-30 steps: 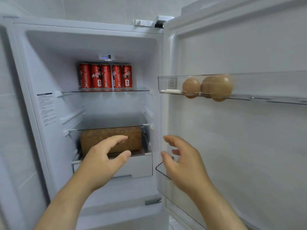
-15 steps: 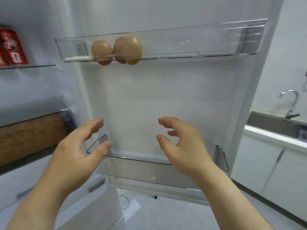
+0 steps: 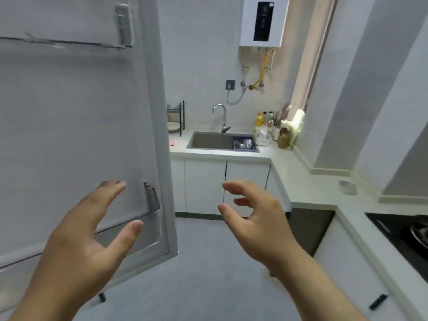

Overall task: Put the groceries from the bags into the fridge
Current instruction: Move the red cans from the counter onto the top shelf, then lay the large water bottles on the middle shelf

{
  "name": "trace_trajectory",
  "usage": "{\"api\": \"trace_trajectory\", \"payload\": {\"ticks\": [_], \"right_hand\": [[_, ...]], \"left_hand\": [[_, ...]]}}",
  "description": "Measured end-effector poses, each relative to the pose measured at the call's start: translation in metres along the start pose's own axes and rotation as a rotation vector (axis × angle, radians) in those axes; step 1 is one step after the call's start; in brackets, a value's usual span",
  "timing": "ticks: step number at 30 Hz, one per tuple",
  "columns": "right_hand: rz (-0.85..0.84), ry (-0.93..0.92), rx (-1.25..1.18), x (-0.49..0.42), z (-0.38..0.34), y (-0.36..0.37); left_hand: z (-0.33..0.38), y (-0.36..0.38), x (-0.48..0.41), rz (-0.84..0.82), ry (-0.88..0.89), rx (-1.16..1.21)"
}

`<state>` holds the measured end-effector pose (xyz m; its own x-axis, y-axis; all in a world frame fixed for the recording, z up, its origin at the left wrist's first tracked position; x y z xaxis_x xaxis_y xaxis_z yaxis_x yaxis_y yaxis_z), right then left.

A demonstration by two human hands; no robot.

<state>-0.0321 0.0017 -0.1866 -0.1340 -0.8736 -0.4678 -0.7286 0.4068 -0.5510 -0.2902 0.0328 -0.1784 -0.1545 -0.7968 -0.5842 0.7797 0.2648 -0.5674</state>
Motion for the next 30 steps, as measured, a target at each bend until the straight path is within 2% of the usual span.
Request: {"api": "trace_trajectory", "payload": {"ticks": [13, 23, 30], "right_hand": [[0.292, 0.315, 0.102, 0.119, 0.090, -0.206], [0.492, 0.511, 0.153, 0.224, 0.156, -0.330], [0.720, 0.721, 0.308, 0.323, 0.189, -0.406]], "left_hand": [[0.164, 0.180, -0.006, -0.352, 0.397, 0.179], [0.303, 0.302, 0.033, -0.534, 0.541, 0.360], [0.415, 0.373, 0.090, -0.738, 0.671, 0.517]]}}
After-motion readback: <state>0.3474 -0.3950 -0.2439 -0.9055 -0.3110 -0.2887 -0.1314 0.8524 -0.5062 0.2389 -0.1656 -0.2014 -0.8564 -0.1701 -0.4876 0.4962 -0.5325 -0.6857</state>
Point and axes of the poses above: each hand's wrist, its own x-axis away from the middle knuckle, its own y-axis out of the palm, z = x × y, the point moved 7 cm from there along -x, towards the middle knuckle
